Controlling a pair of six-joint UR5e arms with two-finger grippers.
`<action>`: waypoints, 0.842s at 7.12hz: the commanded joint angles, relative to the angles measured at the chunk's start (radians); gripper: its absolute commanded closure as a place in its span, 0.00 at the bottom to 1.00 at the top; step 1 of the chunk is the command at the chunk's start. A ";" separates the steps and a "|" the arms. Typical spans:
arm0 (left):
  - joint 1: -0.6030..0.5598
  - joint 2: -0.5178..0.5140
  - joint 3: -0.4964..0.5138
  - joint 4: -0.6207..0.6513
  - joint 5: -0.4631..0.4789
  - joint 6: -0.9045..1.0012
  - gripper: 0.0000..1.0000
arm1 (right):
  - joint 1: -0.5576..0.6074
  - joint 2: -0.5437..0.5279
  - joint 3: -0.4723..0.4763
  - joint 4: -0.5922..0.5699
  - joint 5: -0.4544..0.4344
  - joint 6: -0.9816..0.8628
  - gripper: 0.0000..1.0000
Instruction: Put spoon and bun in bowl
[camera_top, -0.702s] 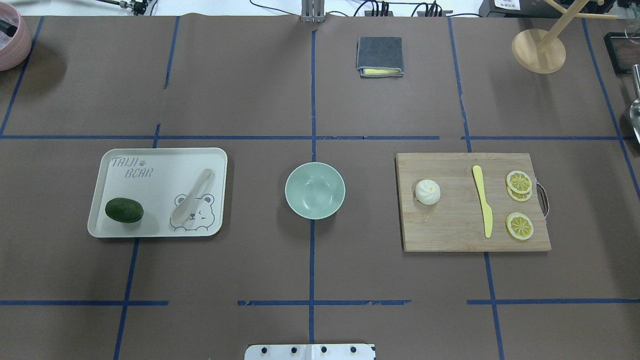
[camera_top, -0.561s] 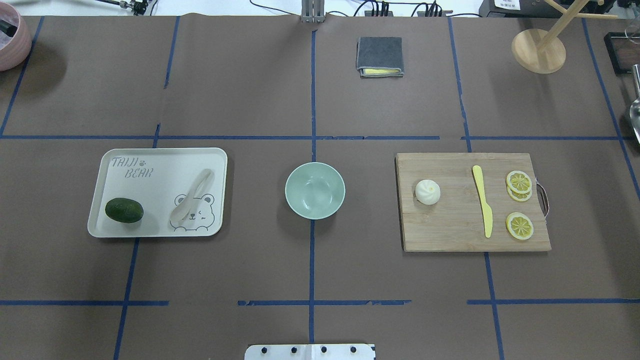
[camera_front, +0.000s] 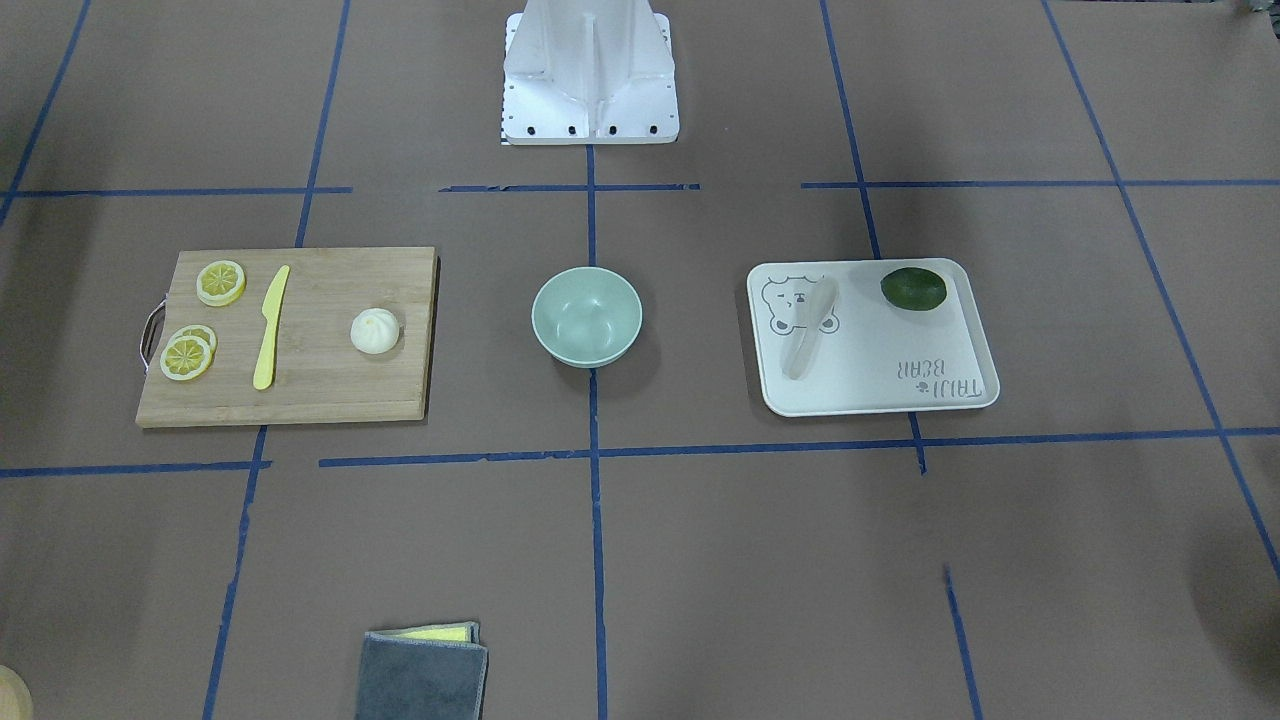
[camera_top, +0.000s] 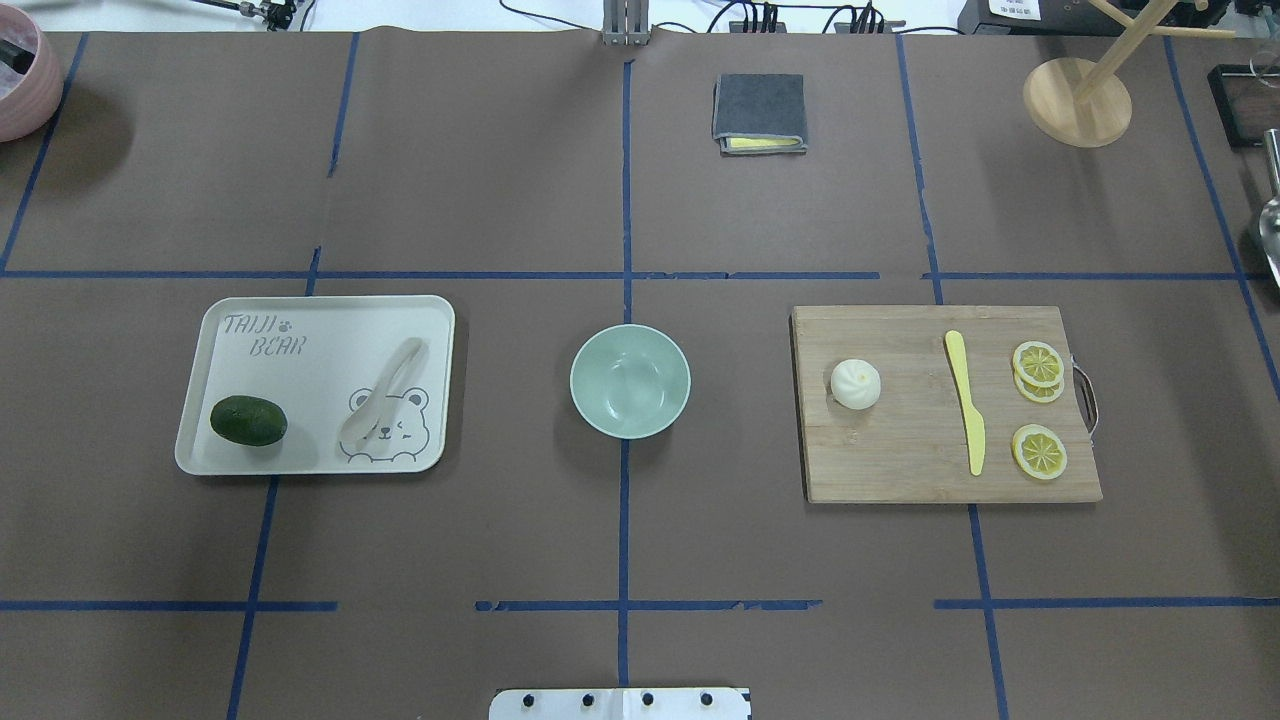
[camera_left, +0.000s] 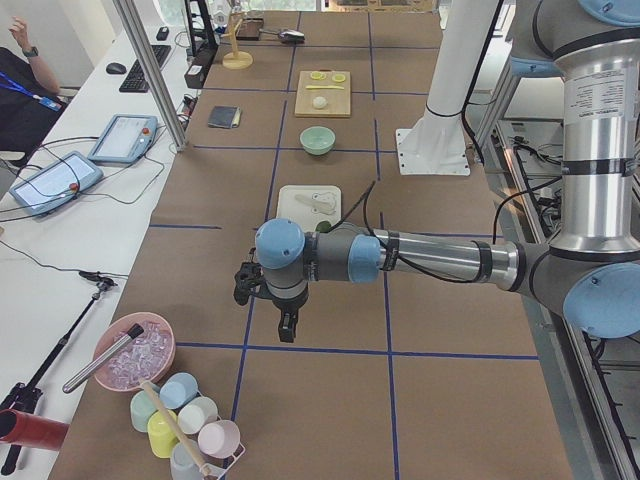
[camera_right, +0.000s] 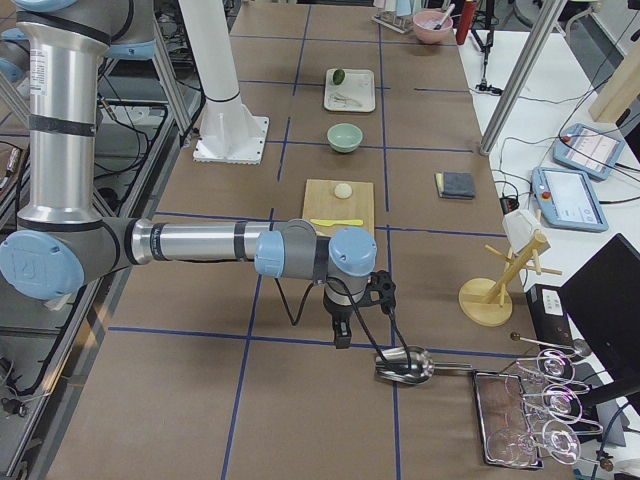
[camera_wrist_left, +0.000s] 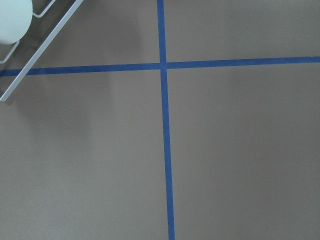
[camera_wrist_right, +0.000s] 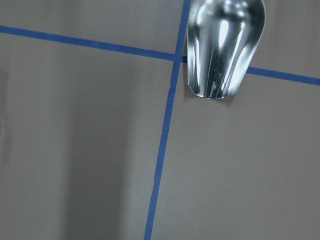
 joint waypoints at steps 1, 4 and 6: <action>0.004 -0.003 -0.031 -0.162 -0.002 -0.001 0.00 | -0.006 0.056 0.010 0.018 0.000 0.006 0.00; 0.048 -0.023 0.006 -0.666 -0.004 -0.007 0.00 | -0.007 0.073 -0.013 0.123 0.004 0.031 0.00; 0.149 -0.108 0.049 -0.790 -0.066 -0.127 0.00 | -0.007 0.068 -0.016 0.123 0.004 0.031 0.00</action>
